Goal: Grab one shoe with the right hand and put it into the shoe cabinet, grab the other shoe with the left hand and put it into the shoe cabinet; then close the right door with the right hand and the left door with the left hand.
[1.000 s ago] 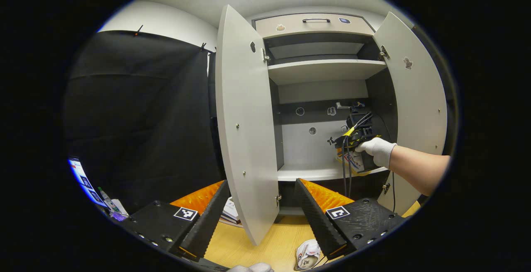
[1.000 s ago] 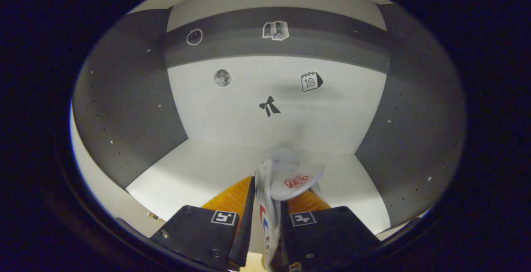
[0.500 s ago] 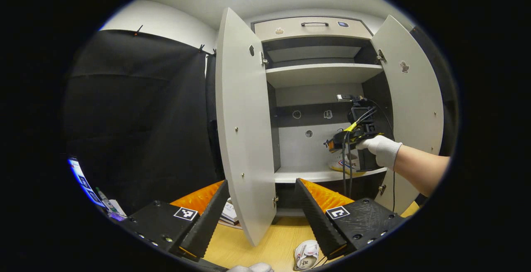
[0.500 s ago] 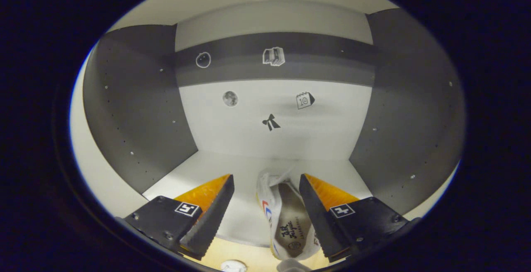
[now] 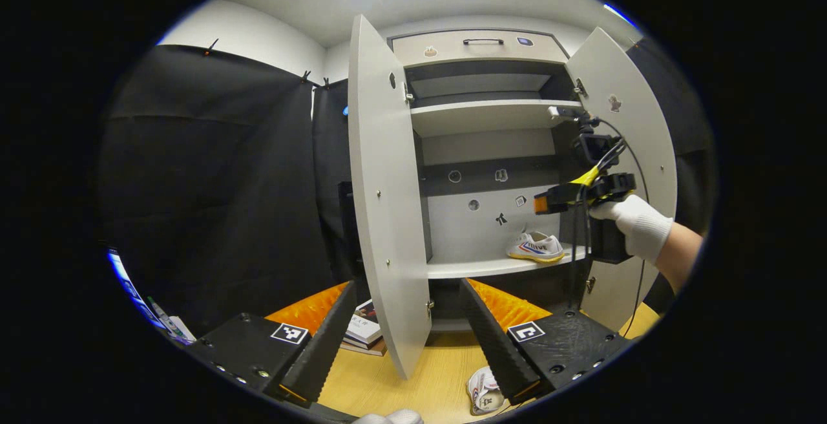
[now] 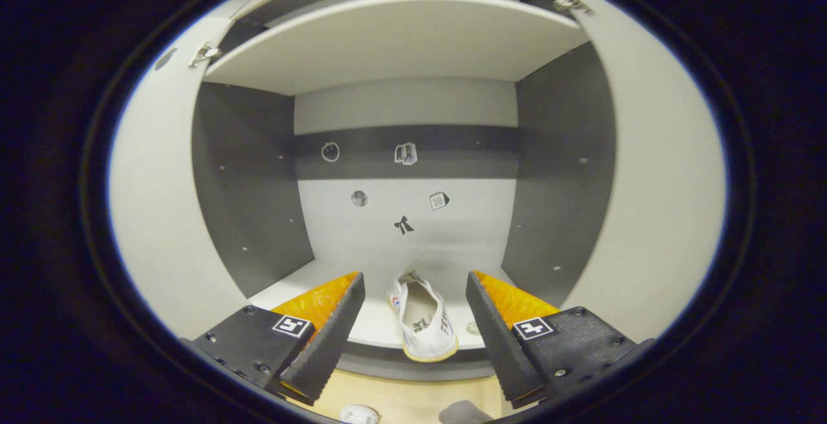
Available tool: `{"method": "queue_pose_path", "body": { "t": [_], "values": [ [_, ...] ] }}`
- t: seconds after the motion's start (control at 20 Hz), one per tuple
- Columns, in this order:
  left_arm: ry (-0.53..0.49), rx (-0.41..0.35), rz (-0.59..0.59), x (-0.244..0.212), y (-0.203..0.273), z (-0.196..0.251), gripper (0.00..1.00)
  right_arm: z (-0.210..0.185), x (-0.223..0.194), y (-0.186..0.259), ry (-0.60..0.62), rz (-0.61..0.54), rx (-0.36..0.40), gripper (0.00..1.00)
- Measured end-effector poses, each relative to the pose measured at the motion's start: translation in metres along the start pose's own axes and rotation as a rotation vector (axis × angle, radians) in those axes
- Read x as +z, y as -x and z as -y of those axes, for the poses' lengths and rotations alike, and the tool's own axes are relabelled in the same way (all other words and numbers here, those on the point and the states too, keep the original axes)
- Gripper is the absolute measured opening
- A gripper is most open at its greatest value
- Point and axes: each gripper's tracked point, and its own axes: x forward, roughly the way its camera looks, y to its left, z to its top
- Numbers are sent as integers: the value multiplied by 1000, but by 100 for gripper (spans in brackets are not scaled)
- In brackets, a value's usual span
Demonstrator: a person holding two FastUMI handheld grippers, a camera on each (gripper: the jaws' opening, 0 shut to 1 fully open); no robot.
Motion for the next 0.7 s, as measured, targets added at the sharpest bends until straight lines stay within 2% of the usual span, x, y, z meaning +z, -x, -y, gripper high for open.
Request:
{"method": "queue_pose_path", "body": {
  "t": [0.1,0.15,0.25,0.3,0.4,0.45,0.55,0.65,0.7],
  "values": [
    [-7,-33,-12,-11,7,-4,100,5,-5,46,2,47,-21,100],
    [-10,-50,-15,-16,11,-4,96,7,-9,70,6,69,-31,100],
    [-22,-95,-19,-28,19,-5,96,11,-22,114,0,96,-49,100],
    [-24,-114,-19,-33,23,-3,100,15,-32,138,-1,114,-62,100],
    [-27,-148,-30,-49,29,1,96,26,-49,180,-7,139,-99,99],
    [-24,-169,-39,-59,30,4,100,31,-57,200,-13,145,-115,99],
    [-19,-214,-72,-89,32,17,96,48,-76,233,-12,134,-168,99],
    [-39,-246,-138,-131,36,32,100,61,-90,261,-23,112,-203,99],
    [-45,-263,-171,-155,39,42,96,66,-95,270,-23,103,-214,100]
  ]
}}
